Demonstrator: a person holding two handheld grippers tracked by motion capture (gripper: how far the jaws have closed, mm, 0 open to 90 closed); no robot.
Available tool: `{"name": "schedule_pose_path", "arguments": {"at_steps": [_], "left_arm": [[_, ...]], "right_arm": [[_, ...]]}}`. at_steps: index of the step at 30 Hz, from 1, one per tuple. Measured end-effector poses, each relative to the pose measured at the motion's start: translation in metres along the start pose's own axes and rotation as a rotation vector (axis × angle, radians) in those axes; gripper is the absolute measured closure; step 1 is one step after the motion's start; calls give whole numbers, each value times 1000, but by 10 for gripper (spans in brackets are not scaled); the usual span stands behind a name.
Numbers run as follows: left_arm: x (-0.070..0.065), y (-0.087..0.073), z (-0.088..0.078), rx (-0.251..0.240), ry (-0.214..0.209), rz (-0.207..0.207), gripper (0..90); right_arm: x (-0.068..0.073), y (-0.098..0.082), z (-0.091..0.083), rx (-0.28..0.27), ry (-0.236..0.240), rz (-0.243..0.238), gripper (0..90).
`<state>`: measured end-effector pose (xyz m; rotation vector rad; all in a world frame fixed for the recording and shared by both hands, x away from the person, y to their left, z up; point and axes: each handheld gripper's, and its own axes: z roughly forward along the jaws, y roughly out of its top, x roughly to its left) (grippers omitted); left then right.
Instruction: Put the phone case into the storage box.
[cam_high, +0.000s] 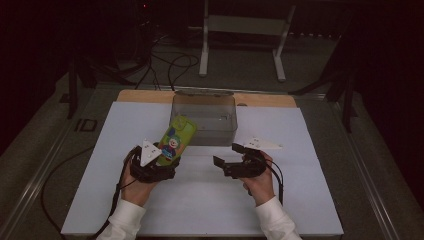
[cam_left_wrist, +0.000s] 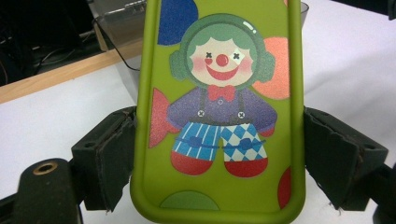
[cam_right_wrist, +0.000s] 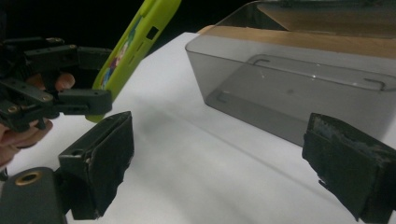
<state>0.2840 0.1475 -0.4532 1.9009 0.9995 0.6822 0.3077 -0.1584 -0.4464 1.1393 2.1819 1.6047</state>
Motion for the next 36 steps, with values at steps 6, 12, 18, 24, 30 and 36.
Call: {"name": "schedule_pose_path", "arguments": {"at_steps": [6, 12, 18, 24, 30, 36], "left_arm": [[0, 0, -1, -8, -1, -8, 164], [0, 1, -2, -21, -7, -26, 164], [0, 1, -2, -24, -12, -33, 164], [-2, 1, -2, -32, -17, -49, 164], [-4, 1, -1, -29, -24, -50, 163], [-6, 3, -4, -50, -19, -55, 164]], "right_arm": [[9, 10, 10, -3, 15, -11, 93], [18, 17, 26, 8, 62, 4, 103], [23, 19, 39, 11, 92, 15, 135], [31, 23, 49, 20, 119, 36, 134], [36, 28, 58, 26, 121, 70, 133], [39, 25, 69, 29, 138, 117, 153]]}}
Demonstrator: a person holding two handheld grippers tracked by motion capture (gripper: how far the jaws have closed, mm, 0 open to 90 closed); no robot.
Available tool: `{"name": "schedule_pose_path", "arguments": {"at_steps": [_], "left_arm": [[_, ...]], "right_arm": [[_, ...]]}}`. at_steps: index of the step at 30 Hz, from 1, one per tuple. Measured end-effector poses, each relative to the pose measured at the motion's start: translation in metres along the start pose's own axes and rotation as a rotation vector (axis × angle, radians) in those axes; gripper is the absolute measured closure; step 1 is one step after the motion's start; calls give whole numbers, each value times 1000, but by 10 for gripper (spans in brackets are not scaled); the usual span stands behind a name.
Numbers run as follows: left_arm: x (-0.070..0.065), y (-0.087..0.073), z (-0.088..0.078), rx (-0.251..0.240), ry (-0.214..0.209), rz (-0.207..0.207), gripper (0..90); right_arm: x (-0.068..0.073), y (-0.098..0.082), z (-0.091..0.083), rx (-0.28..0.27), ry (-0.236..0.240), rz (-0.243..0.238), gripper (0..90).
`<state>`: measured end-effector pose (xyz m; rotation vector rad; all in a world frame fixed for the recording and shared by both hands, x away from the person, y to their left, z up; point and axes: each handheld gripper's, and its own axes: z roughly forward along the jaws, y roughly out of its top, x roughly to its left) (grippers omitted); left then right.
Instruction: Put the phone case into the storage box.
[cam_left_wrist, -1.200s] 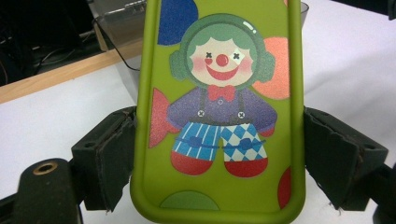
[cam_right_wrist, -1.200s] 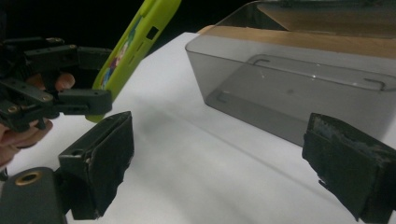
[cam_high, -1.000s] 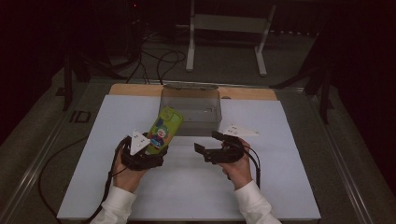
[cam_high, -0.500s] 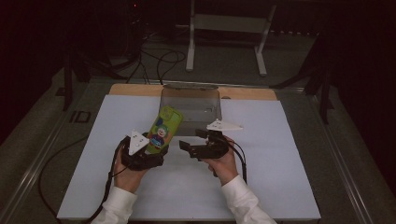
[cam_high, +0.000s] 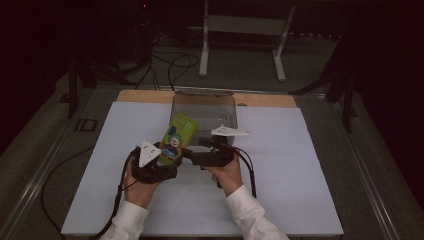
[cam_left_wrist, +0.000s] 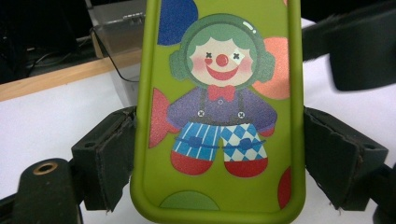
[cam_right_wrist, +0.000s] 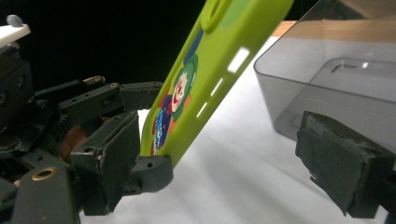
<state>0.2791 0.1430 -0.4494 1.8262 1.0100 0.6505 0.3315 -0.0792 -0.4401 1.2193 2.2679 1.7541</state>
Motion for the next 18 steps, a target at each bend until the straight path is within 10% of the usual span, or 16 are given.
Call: {"name": "schedule_pose_path", "arguments": {"at_steps": [18], "left_arm": [[-4, -2, 0, -32, 11, -38, 164]], "right_arm": [[8, -4, 12, -45, 69, 63, 602]]}}
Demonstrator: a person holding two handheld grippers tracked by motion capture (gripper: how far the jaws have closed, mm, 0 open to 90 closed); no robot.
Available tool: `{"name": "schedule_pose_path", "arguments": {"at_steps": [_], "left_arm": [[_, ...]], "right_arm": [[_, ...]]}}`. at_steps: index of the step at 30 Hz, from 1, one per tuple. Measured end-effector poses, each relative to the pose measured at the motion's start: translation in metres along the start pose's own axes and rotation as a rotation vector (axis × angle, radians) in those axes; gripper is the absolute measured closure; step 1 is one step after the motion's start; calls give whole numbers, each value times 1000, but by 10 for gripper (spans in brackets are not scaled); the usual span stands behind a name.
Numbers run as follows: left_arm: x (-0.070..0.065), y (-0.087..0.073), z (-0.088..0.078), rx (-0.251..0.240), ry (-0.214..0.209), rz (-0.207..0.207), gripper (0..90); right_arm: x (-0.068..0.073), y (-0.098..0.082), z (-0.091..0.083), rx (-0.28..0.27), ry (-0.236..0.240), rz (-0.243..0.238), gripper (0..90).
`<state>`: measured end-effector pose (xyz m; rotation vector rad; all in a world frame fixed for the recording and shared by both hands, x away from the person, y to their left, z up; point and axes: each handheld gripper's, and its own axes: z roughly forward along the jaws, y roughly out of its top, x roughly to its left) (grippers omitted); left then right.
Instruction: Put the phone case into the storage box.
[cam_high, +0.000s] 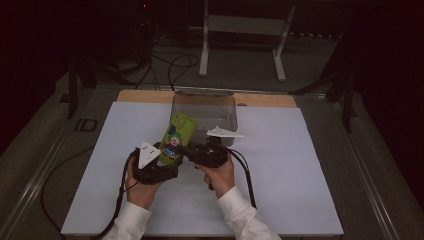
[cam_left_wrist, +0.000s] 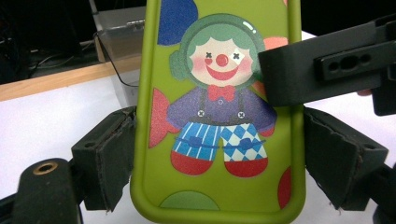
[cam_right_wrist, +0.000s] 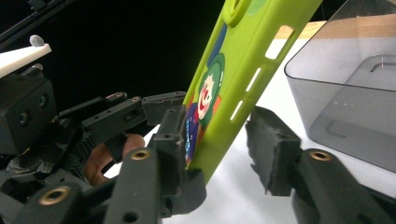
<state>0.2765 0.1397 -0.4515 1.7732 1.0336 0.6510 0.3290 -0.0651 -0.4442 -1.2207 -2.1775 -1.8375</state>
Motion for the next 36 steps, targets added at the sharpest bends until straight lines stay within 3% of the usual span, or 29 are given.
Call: {"name": "schedule_pose_path", "arguments": {"at_steps": [6, 16, 20, 25, 36], "left_arm": [[-2, -2, 2, -11, -3, -26, 163], [-4, -4, 4, -9, -3, -45, 163], [-4, -6, 6, -4, -4, -44, 163], [-2, -5, 5, -9, -22, -44, 160], [-3, -5, 2, -41, -8, 30, 109]], "right_arm": [[1, -2, 2, -1, -14, 10, 702], [2, -4, 6, 14, -27, 25, 704], [3, -4, 6, 9, -27, 39, 769], [6, -3, 6, 12, -28, 30, 781], [6, 1, 3, 0, -11, 6, 781]]}}
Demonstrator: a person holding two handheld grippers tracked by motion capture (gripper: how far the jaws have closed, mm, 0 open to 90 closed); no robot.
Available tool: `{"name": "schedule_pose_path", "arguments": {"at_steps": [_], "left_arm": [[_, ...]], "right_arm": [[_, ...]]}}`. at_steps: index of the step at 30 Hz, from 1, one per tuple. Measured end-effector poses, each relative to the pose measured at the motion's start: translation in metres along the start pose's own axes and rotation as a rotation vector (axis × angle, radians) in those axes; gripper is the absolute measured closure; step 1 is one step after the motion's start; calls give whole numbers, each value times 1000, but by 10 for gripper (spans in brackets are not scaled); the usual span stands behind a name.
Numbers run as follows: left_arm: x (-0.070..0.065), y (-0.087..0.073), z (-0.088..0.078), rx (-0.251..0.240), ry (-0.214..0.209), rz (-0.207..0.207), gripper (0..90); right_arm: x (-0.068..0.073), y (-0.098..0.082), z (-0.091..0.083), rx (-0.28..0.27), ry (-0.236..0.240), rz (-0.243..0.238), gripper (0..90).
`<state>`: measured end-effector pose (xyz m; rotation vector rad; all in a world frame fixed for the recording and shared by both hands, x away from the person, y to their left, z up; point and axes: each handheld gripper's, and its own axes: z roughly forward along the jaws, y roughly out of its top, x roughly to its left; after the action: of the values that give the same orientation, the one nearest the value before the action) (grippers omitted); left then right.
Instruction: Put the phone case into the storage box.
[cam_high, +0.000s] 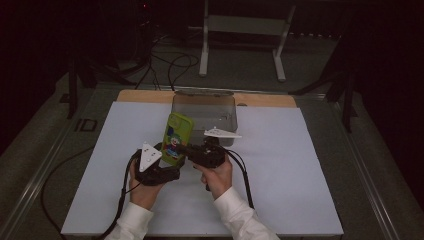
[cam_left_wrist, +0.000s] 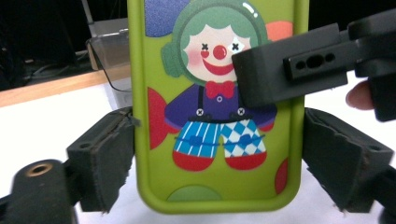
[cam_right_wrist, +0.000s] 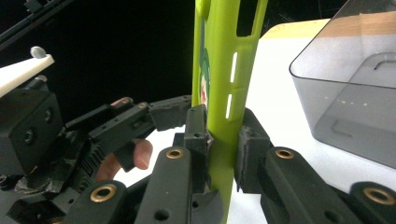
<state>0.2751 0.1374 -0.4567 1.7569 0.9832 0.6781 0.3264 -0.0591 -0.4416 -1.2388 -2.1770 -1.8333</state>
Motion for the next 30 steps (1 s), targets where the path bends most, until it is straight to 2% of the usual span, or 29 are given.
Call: {"name": "schedule_pose_path", "arguments": {"at_steps": [5, 8, 10, 14, 19, 22, 30], "left_arm": [[2, 2, -2, 3, -6, 19, 66], [4, 3, -4, 8, -3, 17, 10], [11, 4, -8, -6, -2, -1, 4], [15, 6, -12, -20, 8, -5, 3], [24, 9, -21, -22, 29, 15, 3], [32, 5, -27, -12, 52, 16, 1], [52, -20, -43, 10, 68, 17, 0]], "right_arm": [[0, 1, -2, -9, -7, -12, 781], [0, 3, -4, -16, -22, -20, 781], [-2, 4, -7, -16, -26, -29, 781], [-3, 5, -9, -15, -28, -24, 781], [-4, 7, -12, -2, -35, -38, 781], [-6, 8, -17, -3, -44, -45, 781], [-6, 12, -26, -3, -66, -48, 781]]}}
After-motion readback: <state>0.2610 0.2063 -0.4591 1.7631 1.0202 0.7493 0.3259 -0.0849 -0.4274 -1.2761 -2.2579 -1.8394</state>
